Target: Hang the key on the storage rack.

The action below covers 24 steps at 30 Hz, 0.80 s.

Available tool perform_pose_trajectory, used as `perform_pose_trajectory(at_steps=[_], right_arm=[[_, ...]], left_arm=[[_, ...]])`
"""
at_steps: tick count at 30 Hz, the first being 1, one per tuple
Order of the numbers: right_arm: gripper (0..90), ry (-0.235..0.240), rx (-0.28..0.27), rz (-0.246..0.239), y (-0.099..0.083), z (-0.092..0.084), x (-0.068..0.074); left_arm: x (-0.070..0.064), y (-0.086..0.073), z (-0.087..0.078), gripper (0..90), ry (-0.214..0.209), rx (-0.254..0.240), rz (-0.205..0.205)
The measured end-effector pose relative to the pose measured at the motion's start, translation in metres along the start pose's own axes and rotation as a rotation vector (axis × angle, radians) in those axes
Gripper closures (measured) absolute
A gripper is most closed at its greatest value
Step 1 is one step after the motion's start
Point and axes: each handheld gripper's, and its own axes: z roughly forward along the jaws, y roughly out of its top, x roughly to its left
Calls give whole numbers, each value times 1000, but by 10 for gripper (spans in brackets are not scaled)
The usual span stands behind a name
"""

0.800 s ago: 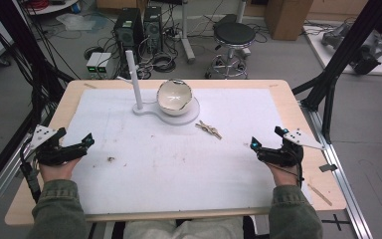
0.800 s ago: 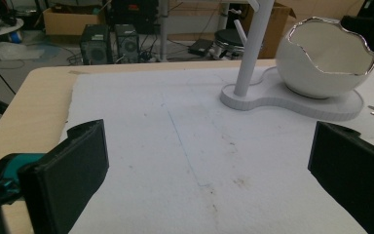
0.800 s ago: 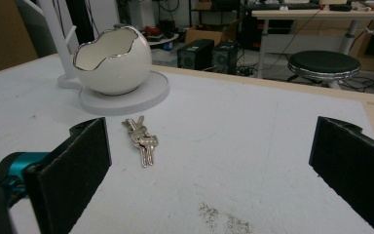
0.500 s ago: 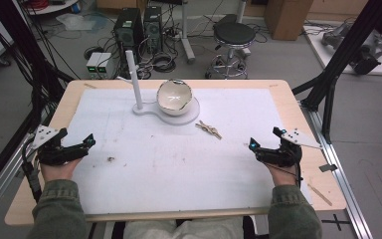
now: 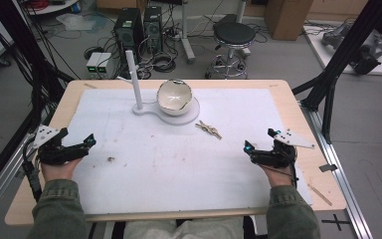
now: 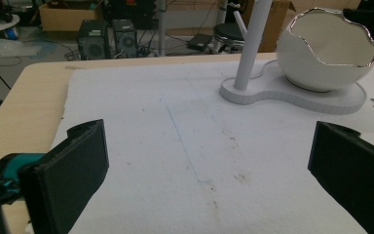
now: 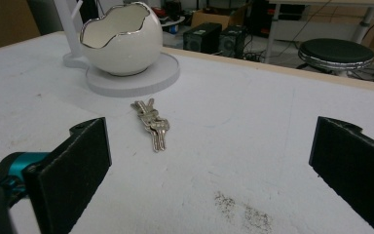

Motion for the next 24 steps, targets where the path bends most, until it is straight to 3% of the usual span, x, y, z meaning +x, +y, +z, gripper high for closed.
perform_pose_trajectory(at_steps=[2, 6, 15, 24], right_arm=[[6, 3, 8, 0, 0, 2, 0], [5, 48, 51, 44, 7, 7, 0], [5, 30, 99, 12, 23, 18, 6], [6, 48, 148, 6, 32, 37, 4]], left_arm=[[0, 0, 0, 17, -1, 1, 5], [-2, -1, 0, 17, 0, 7, 14], [-2, -1, -1, 17, -3, 8, 8], [-4, -1, 1, 17, -17, 22, 6]])
